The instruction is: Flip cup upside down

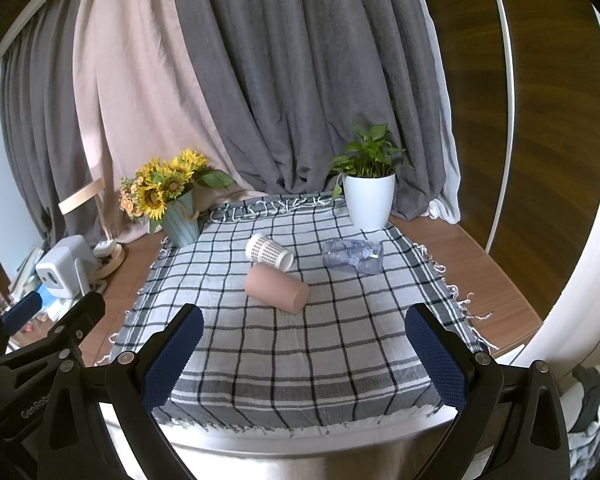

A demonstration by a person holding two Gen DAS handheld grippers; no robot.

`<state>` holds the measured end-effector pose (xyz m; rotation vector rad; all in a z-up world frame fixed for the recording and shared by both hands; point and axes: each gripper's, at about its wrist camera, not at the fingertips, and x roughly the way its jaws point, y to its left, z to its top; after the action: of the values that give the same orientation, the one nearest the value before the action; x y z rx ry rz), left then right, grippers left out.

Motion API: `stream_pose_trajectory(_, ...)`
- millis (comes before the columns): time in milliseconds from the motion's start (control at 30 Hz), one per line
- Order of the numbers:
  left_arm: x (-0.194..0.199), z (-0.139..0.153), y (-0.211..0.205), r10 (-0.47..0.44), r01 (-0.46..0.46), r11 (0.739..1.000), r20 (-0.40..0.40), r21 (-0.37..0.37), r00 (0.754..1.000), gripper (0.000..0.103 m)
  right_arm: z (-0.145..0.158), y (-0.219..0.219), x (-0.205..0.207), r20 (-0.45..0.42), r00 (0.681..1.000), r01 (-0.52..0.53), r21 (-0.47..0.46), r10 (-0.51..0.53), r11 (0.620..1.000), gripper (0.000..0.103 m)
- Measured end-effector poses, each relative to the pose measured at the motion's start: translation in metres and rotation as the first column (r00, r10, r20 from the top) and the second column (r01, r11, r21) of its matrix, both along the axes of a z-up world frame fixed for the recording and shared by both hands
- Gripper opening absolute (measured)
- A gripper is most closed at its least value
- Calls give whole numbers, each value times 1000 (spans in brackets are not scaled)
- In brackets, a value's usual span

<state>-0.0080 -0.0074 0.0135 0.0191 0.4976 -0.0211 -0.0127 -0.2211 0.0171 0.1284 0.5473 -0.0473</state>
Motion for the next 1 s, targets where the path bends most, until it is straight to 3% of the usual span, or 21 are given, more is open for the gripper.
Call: stream_pose_trajectory(1000,3,-7,8,-9,9,1000,-23,-7,1000,103,-8,3,-1,-13,1000,11,3,-11,1000,102)
